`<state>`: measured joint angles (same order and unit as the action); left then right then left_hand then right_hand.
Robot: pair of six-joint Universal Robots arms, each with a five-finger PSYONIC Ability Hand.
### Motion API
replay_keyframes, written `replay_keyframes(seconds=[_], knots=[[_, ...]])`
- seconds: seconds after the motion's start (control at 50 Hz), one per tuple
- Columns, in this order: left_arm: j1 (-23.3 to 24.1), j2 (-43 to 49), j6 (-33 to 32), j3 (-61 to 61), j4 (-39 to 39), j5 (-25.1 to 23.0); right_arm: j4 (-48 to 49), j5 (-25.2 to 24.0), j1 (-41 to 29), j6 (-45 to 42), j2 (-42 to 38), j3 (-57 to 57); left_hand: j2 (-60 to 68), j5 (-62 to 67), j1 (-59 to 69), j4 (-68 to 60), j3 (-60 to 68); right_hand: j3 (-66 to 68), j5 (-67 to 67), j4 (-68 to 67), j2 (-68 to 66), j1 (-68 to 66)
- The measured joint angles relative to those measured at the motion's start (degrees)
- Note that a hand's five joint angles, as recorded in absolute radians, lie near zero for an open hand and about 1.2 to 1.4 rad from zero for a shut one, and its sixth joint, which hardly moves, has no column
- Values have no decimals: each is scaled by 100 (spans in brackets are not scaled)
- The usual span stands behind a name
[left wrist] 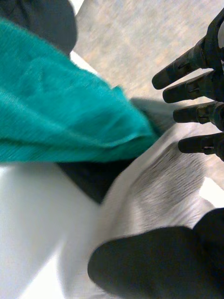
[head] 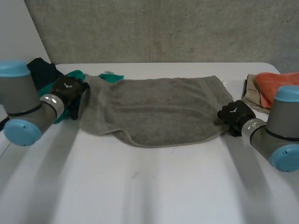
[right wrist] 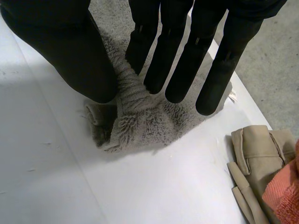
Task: Fold the laundry.
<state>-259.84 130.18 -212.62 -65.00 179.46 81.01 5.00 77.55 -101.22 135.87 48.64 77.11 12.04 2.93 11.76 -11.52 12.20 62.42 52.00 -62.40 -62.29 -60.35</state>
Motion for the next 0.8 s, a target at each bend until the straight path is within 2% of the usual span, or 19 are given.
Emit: replay_keyframes(seconds=[0.16, 0.34, 0.52, 0.76, 0.8], knots=[[111, -868, 40, -767, -413, -341, -145, 14, -5, 152, 59, -17, 4, 14, 22, -13, 13, 0, 0, 0, 0, 0], [601, -1035, 68, -1395, -383, -493, -162, 14, -49, 209, 60, -5, 205, 138, 236, -298, 178, 0, 1, 0, 0, 0], [1290, -489, 55, -1203, -153, 24, -170, 65, -72, 202, 50, 25, 507, 450, 544, -589, 484, 0, 0, 0, 0, 0], [1559, 112, -219, -851, -34, 524, -176, 77, -27, 203, 65, 78, 1769, 1693, 1843, -1835, 1742, 0, 0, 0, 0, 0], [1562, 218, -268, -757, 51, 642, -178, 77, -21, 207, 75, 91, 2376, 2253, 2480, -2417, 2325, 0, 1, 0, 0, 0]])
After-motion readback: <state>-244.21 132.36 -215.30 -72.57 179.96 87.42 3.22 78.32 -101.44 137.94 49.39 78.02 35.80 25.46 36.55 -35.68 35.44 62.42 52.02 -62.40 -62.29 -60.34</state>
